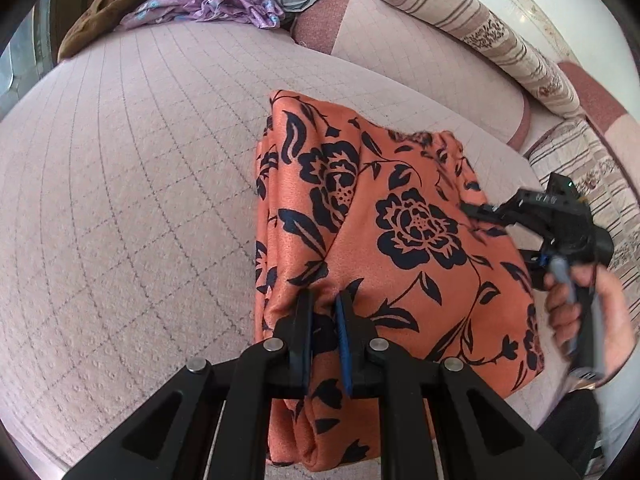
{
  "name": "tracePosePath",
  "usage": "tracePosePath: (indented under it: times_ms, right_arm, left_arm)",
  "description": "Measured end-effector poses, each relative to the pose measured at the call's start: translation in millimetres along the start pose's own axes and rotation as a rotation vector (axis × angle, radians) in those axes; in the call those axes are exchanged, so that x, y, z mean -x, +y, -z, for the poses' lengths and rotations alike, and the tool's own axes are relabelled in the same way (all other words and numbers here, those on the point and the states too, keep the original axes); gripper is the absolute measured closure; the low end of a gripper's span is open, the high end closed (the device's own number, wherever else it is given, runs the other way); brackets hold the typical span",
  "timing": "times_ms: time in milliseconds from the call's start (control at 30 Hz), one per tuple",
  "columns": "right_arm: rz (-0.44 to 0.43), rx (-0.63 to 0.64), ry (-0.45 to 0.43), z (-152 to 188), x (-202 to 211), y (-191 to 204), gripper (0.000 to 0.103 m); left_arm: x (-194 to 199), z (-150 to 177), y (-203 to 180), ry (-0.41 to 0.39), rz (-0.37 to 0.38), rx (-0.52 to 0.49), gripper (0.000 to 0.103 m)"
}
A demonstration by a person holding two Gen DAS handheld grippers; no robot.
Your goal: Fold small clothes
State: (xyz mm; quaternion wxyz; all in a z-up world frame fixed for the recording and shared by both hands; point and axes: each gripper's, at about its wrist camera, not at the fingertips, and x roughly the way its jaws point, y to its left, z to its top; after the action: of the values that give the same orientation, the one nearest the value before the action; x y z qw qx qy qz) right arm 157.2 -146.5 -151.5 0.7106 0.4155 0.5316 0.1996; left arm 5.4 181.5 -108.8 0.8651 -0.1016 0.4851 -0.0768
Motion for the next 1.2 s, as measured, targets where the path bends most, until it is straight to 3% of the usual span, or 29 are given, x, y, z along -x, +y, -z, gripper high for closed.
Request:
tracePosePath:
  times_ms: [33,100,133,167,333,433,533,567,700,800,867,900,933,1100,1167,1200]
  right_arm:
    - [-0.031,-0.042,0.009,-1.9,0.0,-4.9,0.065]
    - [0.008,0.045,0.008,2.4,7.4,16.7,0.051]
    - [0.024,0.078,0.016,7.0,9.1,24.8,0.038]
    - [0.036,0.090,0.014,13.4,15.5,29.8,0.036]
    - [0.057,0.181,-0.172,49.0,71.4,51.4,0.036]
    - [0.026,0.294,-0.221,81.5,95.6,71.4,0.036]
    - [-0.005,0.368,-0.113,100.0,77.1,73.3,0.032]
    - [0.016,0.353,-0.018,99.1,52.8,61.3,0.031]
    - [0.008,0.322,-0.053,100.3,68.0,69.9,0.032]
    - [-0.051,0.389,-0.093,107.7,79.7,93.4,0.031]
    - [-0.027,0.401,-0.054,107.8,66.4,87.7,0.024]
    - [0.020,0.378,0.022,105.2,45.5,74.5,0.024]
    - [0.010,0.362,0.035,102.8,35.6,66.0,0.025]
    - [-0.001,0.389,-0.014,113.8,58.8,90.9,0.024]
    - [-0.012,0.422,-0.003,115.1,54.0,90.8,0.024]
    - [0.039,0.421,0.047,115.5,36.7,80.8,0.023]
  left_arm:
    - [1.0,-0.3,-0.8,0.000,-0.005,-0.001,0.090]
    - [0.6,-0.5,0.2,0.002,0.001,0.003,0.090]
    - [0.8,-1.2,0.6,0.004,0.006,0.009,0.090]
    - [1.6,-1.6,1.1,0.006,0.010,0.018,0.090]
    - [1.9,-3.6,0.2,0.012,-0.005,0.018,0.090]
    - [-0.4,-3.4,-2.8,0.010,-0.017,0.008,0.090]
    - [-1.9,-3.8,-3.8,0.014,-0.022,0.009,0.090]
    - [-2.0,-4.0,-4.6,0.015,-0.024,0.009,0.090]
    - [-2.3,-4.6,-7.3,0.013,-0.039,0.001,0.090]
    - [-3.1,-3.5,-9.0,0.005,-0.043,-0.007,0.090]
    - [-4.4,-3.6,-9.4,0.006,-0.035,-0.004,0.090]
    - [-4.2,-3.4,-9.7,0.005,-0.032,-0.003,0.090]
    - [-3.4,-3.8,-8.0,0.006,-0.031,-0.002,0.090]
    - [-2.2,-3.1,-7.0,-0.001,-0.028,-0.004,0.090]
    - [-2.1,-2.6,-6.0,0.001,-0.020,-0.001,0.090]
    - [0.2,-3.0,-4.1,0.003,-0.011,0.006,0.090]
